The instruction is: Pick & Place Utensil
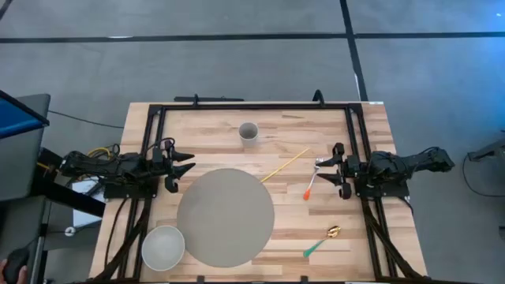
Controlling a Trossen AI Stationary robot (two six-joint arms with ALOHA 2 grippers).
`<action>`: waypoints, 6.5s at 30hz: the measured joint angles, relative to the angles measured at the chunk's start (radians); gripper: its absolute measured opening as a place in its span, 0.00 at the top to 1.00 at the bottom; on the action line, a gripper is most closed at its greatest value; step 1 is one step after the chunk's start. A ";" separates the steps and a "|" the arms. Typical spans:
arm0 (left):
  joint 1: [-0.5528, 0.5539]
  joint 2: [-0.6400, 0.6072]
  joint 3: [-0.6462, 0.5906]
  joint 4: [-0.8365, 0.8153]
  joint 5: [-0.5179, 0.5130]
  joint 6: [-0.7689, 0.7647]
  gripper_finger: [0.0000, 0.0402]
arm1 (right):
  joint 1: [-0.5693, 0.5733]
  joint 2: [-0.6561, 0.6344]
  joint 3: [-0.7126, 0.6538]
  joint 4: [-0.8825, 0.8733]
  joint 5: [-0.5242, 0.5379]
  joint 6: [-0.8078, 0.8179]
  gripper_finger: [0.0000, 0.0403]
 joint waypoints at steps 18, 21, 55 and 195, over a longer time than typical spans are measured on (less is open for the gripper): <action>0.000 0.000 0.000 0.000 0.000 0.000 0.63 | 0.000 0.000 0.000 0.000 0.000 0.000 0.62; 0.000 0.000 0.000 0.000 0.000 0.000 0.63 | 0.000 0.000 0.000 0.000 0.000 0.000 0.62; 0.000 0.000 0.000 0.000 0.000 0.000 0.63 | 0.000 0.000 0.000 0.000 0.000 0.000 0.62; 0.001 0.380 0.291 0.026 0.133 -0.095 0.67 | -0.001 0.000 0.000 0.030 0.002 -0.001 0.61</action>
